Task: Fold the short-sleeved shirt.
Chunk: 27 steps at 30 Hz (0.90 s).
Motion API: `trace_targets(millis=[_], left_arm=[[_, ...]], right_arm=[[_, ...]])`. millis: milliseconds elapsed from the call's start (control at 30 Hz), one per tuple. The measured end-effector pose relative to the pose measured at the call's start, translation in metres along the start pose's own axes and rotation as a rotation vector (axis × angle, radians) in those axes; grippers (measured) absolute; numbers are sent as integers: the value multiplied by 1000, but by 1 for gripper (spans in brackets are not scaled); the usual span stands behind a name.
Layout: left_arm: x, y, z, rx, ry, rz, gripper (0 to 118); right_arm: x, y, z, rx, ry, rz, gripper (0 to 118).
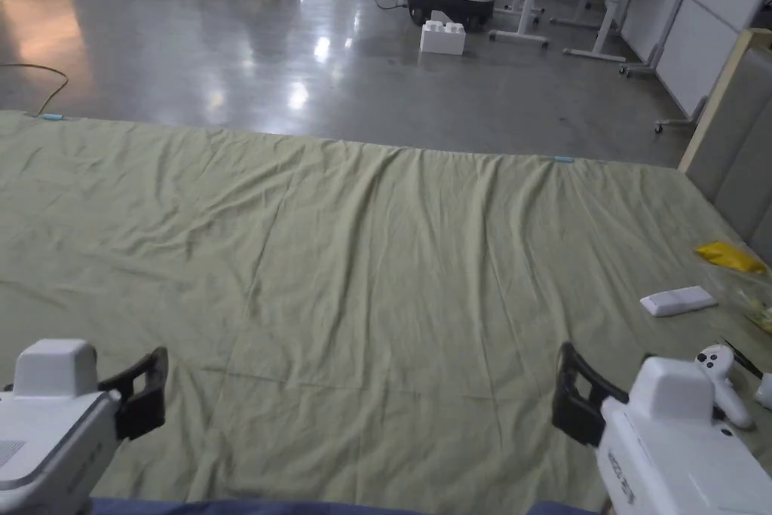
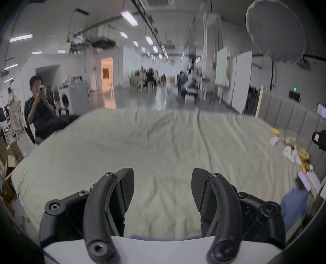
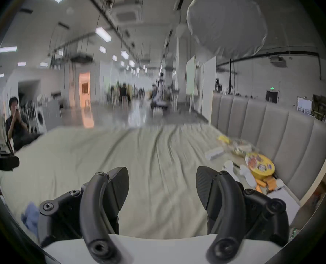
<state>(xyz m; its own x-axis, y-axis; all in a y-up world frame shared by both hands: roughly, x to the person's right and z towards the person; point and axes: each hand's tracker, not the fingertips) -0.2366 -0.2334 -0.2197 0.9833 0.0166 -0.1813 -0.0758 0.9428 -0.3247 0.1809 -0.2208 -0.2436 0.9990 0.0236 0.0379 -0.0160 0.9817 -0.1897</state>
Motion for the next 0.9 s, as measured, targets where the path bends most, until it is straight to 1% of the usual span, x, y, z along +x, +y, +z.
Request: trace_targets(millis=[33,67,100,133,167,200,233,267,300,333,367,400,467,600,667,733,900], left_arm=[[7,7,3,49,-4,10,48],[14,11,6,85,-5,14,40],[21,17,10,120,-4,15,31],[26,21,14,153,7,12,31],[33,25,19,198,24,0,27],[33,25,19,227,35,-10,20],[36,27,21,251,45,-16,18],[38,29,24,279,44,-20,15],[39,30,27,306,32,-30,6],[41,29,27,309,42,-41,6],[42,30,28,311,45,-67,6],[42,30,29,313,48,-91,3],[44,30,31,308,54,-111,3],[27,24,32,240,34,-84,3],[9,17,29,152,-4,-86,3],[-11,7,28,94,-15,-47,3],[-80,-28,13,-235,-112,61,4]], right_arm=[[-8,5,-1,43,2,-8,63],[-16,9,-2,72,2,-11,50],[-22,13,-2,99,2,-19,30],[-28,15,-2,126,2,-18,30],[-34,19,-2,163,3,12,24],[-38,21,-1,186,-6,26,14],[-40,19,-2,171,15,6,13],[-44,19,-2,177,27,17,11],[-47,19,-3,171,27,20,3],[-49,18,-2,169,22,22,2],[-52,19,0,202,13,51,2],[-53,18,0,185,12,45,2],[-53,18,0,180,6,44,2],[-53,17,1,170,21,47,2],[-52,16,0,162,29,58,2],[-51,15,-2,149,37,60,2],[-49,9,-6,107,55,76,2]])
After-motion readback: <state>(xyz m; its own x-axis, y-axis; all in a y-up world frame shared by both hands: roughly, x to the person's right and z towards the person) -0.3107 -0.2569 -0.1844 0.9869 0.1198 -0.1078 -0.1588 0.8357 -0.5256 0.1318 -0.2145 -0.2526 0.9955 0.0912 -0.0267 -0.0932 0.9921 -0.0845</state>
